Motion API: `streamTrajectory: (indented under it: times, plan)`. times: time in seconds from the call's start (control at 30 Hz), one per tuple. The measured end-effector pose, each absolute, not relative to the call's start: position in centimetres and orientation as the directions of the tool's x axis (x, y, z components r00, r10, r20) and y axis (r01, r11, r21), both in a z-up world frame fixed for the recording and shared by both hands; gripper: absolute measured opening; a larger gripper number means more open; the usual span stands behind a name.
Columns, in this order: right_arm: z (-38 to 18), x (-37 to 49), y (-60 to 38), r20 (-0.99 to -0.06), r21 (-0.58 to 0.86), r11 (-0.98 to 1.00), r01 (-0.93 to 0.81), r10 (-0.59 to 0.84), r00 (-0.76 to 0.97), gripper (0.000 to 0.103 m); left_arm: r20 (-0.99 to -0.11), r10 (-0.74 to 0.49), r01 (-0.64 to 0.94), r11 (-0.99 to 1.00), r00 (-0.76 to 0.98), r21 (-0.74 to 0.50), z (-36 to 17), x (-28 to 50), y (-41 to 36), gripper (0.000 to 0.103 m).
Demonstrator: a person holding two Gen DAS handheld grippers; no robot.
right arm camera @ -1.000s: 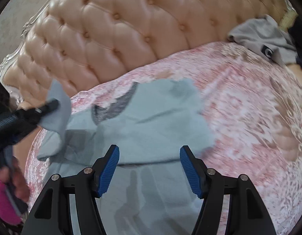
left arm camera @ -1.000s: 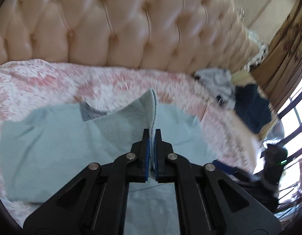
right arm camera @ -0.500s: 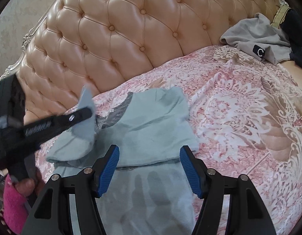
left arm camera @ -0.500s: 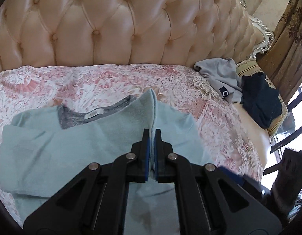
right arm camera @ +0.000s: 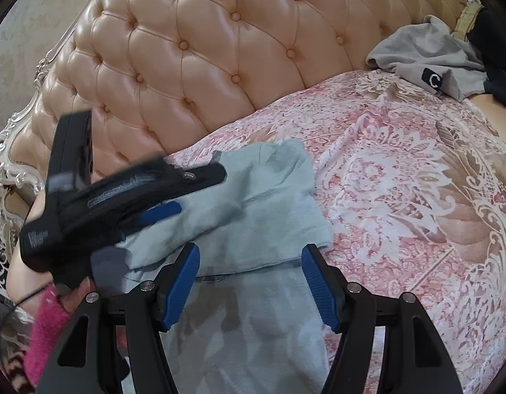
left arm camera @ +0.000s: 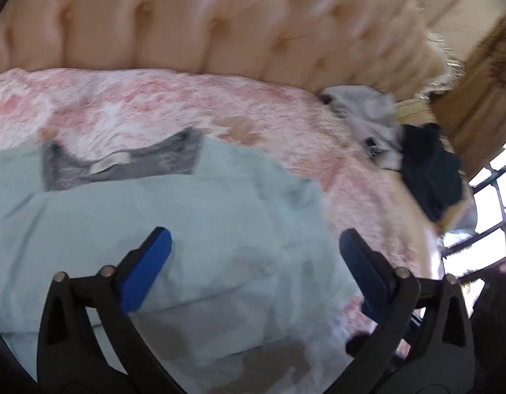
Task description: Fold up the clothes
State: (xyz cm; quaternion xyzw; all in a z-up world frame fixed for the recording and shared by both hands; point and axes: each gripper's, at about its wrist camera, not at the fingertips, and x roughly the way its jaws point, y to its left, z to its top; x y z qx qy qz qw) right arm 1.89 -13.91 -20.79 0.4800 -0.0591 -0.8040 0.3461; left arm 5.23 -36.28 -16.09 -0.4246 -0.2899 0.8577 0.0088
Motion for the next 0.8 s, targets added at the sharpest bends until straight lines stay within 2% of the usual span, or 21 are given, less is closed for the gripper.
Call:
streamTrajectory:
  times: [0.13, 0.23, 0.37, 0.57, 0.7, 0.8]
  plan:
    - [-20.5, 1.6, -13.6, -0.728, 0.438, -0.759, 0.481, -0.614, -0.305, 0.066, -0.662, 0.275, 0.173, -0.832, -0.697, -0.527, -14.2, 6.6, -37.0, 0.103]
    - [-19.6, 1.2, -14.4, -0.718, 0.444, -0.745, 0.498, -0.628, -0.299, 0.066, -0.646, 0.206, 0.191, -0.851, -0.735, -0.488, -11.9, 9.7, -39.9, 0.103]
    - [-18.8, -0.2, -18.6, -0.693, 0.494, -0.671, 0.552, -0.688, -0.216, 0.066, -0.688, 0.035, 0.306, -0.878, -0.725, -0.368, -10.9, 15.6, -44.3, 0.103]
    - [-21.2, -0.4, -28.5, -0.733, 0.519, -0.561, 0.645, -0.68, -0.003, 0.069, -0.758, -0.084, 0.485, -0.813, -0.647, -0.323, -14.7, 23.2, -49.3, 0.103]
    - [-24.4, -1.1, -28.8, -0.826, 0.421, -0.662, 0.62, -0.562, -0.04, 0.069, -0.774, -0.191, 0.568, -0.784, -0.604, -0.249, -15.9, 25.7, -50.1, 0.103]
    - [-24.8, -2.1, -26.6, -0.769, 0.529, -0.659, 0.535, -0.639, -0.027, 0.068, -0.796, -0.286, 0.607, -0.785, -0.533, -0.124, -16.4, 25.5, -49.5, 0.103]
